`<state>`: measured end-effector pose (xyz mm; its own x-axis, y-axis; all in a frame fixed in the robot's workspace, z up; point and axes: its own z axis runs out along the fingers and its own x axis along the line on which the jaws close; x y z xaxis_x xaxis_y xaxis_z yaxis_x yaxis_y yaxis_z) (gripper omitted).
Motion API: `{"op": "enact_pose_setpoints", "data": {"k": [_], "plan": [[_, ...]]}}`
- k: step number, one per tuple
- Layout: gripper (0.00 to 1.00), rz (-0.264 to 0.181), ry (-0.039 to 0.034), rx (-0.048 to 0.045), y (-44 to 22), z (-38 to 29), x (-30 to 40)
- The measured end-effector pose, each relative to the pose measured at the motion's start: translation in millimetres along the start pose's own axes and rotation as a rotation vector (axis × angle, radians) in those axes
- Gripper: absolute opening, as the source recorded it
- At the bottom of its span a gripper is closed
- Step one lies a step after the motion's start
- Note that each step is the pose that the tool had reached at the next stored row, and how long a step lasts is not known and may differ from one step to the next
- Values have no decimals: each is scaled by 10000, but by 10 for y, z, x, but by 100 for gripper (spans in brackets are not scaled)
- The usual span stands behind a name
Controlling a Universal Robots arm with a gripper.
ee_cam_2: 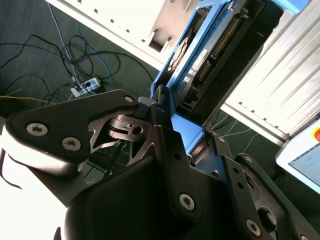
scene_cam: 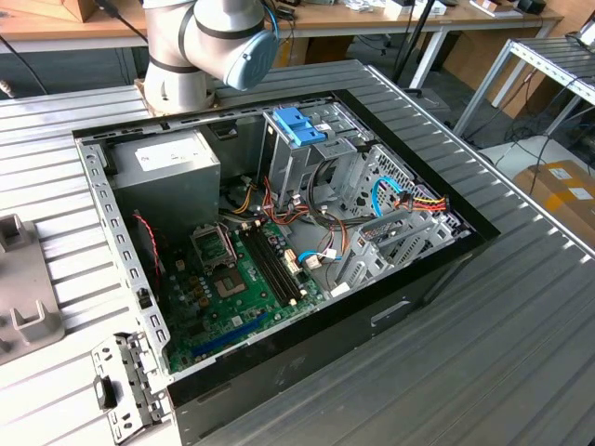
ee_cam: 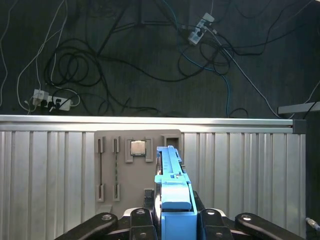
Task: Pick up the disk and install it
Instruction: 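Pick up the disk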
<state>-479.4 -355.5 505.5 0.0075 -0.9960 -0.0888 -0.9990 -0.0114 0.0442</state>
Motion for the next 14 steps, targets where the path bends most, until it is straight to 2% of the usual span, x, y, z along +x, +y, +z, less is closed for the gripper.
{"op": "enact_pose_setpoints", "data": {"k": [14], "plan": [[37, 0, 0, 0, -72, -3, 5]]}}
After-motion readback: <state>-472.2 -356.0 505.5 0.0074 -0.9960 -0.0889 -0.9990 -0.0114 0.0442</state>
